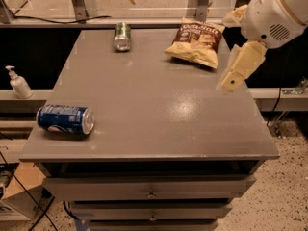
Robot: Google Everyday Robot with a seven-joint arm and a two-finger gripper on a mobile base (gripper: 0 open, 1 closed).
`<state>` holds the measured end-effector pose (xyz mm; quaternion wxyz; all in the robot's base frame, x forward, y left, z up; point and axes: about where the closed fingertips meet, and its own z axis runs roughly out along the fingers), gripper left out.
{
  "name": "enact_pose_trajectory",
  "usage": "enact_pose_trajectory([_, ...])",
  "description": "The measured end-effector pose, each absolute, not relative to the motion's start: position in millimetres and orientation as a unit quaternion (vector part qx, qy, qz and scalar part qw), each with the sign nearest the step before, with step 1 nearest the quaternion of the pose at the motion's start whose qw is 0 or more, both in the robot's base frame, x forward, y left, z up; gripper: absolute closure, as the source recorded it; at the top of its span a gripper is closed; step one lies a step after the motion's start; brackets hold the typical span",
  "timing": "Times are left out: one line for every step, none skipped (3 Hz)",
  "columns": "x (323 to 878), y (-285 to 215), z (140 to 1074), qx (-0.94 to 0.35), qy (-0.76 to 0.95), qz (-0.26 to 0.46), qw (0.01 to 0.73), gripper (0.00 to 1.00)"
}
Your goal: Move green can near pepsi can
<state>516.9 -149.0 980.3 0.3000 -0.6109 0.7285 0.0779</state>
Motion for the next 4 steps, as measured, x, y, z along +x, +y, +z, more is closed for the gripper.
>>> enact_pose_trajectory([529.2,-137.4,983.1,-0.595,0.730,0.083,0.326,0.00])
enact_pose_trajectory([562.4,-104.1,988.2,-0.574,0.717,0.106,0.381,0.00])
enact_pose_trajectory([600.4,-75.4,993.9,-0.562,0.694,0.126,0.432,0.00])
enact_pose_trajectory([637.5,-53.7,1007.1,-0.531,0.673,0.150,0.492,0.00])
